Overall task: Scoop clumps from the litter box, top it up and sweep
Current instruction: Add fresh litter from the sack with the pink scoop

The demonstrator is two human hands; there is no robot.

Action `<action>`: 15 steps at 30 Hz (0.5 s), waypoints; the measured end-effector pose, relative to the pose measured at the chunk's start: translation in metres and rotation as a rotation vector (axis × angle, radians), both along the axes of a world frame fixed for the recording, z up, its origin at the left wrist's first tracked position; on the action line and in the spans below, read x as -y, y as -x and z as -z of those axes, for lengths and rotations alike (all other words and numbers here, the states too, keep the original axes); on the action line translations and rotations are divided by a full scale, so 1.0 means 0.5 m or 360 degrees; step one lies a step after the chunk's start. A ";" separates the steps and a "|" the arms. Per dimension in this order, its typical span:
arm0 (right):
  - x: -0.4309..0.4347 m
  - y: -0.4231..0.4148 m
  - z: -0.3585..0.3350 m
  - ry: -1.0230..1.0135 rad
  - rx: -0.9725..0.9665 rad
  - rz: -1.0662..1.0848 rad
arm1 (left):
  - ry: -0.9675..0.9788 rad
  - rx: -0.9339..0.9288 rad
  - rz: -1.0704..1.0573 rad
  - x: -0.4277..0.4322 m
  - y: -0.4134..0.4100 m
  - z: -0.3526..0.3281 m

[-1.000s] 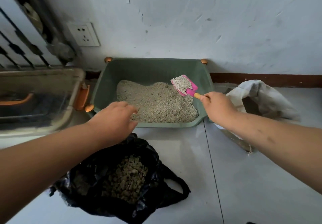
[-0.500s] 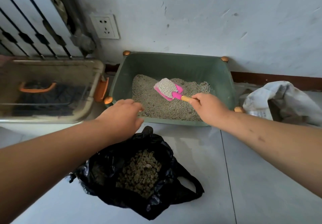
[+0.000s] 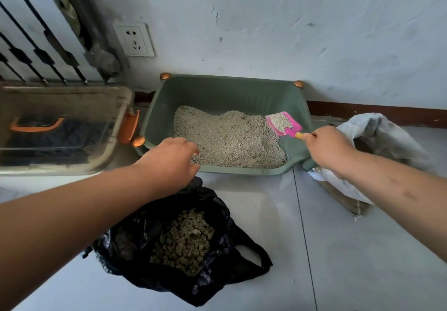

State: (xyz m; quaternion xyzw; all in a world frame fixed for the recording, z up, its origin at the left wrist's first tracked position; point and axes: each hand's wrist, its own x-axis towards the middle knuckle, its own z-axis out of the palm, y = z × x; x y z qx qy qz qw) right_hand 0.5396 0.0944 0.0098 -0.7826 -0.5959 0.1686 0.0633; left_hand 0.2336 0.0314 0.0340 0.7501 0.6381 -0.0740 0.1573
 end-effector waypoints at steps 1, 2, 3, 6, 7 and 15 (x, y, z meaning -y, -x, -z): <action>-0.001 -0.001 0.000 0.0017 0.0008 0.0001 | -0.0003 0.0003 -0.0006 0.001 -0.003 -0.002; -0.002 0.000 0.000 0.0026 -0.0001 -0.0011 | -0.0002 0.0006 -0.0011 0.002 -0.004 -0.004; -0.001 0.003 -0.002 0.0030 -0.0018 -0.0022 | -0.0001 0.0007 -0.0015 0.004 -0.005 -0.006; 0.004 0.021 -0.001 0.0114 -0.0114 0.0008 | -0.0006 0.0010 -0.0028 0.010 0.001 -0.009; 0.005 0.027 0.005 0.0155 -0.0222 0.0056 | -0.0006 0.0009 -0.0034 0.011 0.005 -0.011; 0.019 0.061 -0.019 0.0327 -0.0964 0.0273 | 0.0052 -0.0040 -0.0053 0.027 0.026 -0.003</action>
